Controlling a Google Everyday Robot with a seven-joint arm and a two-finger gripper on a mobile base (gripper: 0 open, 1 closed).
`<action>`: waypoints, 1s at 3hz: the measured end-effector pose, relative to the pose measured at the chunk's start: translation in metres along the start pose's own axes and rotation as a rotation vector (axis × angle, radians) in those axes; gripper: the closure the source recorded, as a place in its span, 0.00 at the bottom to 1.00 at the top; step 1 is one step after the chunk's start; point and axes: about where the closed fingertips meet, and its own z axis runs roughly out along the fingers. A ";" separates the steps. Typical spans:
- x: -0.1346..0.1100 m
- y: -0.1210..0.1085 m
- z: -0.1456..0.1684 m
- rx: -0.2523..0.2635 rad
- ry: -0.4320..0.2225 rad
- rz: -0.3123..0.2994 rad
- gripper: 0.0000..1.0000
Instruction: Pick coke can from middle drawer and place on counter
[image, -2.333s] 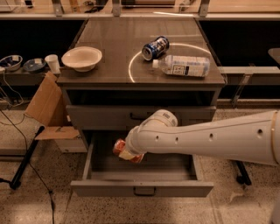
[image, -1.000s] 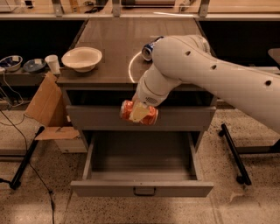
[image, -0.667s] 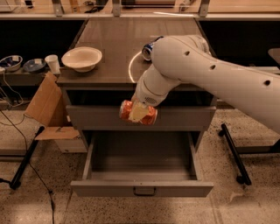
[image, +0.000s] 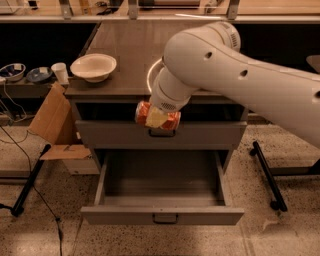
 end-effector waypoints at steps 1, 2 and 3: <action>-0.010 -0.027 -0.030 0.099 0.038 -0.013 1.00; -0.026 -0.055 -0.060 0.194 0.068 -0.031 1.00; -0.034 -0.093 -0.075 0.288 0.097 0.007 1.00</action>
Offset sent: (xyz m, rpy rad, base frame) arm 0.0445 -0.0054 0.1336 -0.1193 -0.2844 -0.1164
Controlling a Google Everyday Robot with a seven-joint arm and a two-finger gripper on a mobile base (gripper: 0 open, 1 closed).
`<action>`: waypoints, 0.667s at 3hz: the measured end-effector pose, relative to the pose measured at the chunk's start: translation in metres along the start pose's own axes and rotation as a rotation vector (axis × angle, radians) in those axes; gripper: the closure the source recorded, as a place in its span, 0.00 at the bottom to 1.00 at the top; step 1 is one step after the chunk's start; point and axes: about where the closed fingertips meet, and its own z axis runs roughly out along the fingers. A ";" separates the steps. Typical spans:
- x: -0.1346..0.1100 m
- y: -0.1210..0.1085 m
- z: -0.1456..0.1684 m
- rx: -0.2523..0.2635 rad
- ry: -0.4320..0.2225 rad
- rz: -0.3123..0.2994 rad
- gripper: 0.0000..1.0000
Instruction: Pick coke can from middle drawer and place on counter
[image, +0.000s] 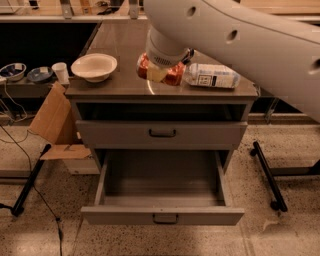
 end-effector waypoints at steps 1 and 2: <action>0.003 -0.033 0.004 0.080 0.045 0.088 1.00; 0.003 -0.033 0.004 0.080 0.046 0.089 1.00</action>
Offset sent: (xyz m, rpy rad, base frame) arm 0.0232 -0.0089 0.0131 0.0114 -0.0369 -0.0922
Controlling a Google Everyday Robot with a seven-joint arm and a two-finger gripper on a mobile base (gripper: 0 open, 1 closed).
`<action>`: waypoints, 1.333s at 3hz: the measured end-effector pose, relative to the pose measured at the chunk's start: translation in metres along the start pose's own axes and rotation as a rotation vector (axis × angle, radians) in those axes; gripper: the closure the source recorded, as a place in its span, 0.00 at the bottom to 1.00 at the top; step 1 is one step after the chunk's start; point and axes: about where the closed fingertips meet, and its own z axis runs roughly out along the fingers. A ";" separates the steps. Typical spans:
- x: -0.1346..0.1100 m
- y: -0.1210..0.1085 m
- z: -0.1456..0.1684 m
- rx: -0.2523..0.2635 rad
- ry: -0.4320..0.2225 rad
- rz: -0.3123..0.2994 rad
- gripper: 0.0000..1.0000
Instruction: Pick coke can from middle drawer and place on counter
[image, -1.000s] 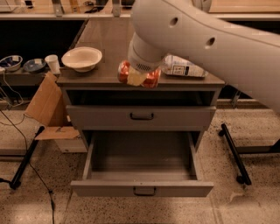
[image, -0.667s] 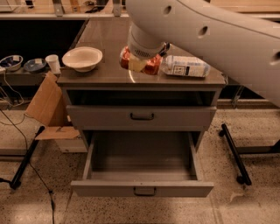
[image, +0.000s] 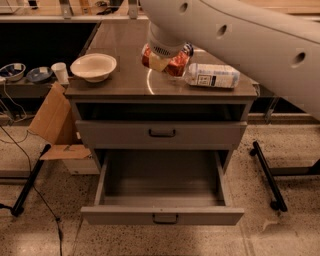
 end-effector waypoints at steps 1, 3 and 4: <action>0.017 -0.018 0.006 0.047 0.039 0.011 1.00; 0.046 -0.058 0.031 0.085 0.085 0.038 1.00; 0.065 -0.094 0.046 0.113 0.112 0.049 1.00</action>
Offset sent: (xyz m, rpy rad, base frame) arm 0.0492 -0.0634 0.0007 -0.0521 -0.0576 -0.1349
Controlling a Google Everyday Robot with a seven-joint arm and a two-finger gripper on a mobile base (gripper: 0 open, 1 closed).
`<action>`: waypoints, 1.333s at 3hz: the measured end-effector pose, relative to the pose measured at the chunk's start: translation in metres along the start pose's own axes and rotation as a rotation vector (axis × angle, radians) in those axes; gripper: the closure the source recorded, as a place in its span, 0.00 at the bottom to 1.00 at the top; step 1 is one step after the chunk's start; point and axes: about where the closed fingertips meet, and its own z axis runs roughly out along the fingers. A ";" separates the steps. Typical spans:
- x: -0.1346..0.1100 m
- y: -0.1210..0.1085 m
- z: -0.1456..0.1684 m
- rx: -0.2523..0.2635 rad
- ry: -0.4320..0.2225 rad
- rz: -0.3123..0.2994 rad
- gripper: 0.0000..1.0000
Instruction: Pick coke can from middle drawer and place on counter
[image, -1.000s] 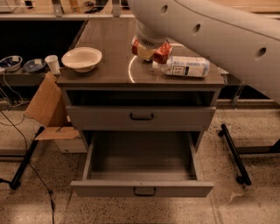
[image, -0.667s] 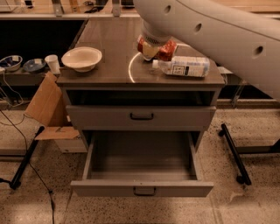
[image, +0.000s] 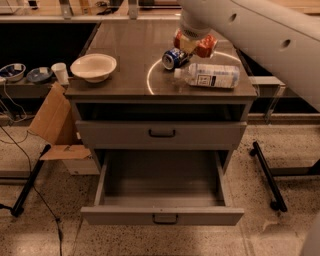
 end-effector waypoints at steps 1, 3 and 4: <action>0.009 -0.021 0.020 0.008 0.015 0.016 1.00; 0.053 -0.039 0.047 0.010 -0.004 0.112 1.00; 0.074 -0.043 0.051 0.026 0.003 0.144 1.00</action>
Offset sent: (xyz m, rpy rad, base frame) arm 0.0563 -0.0624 -0.0170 0.0848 0.0005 -0.0675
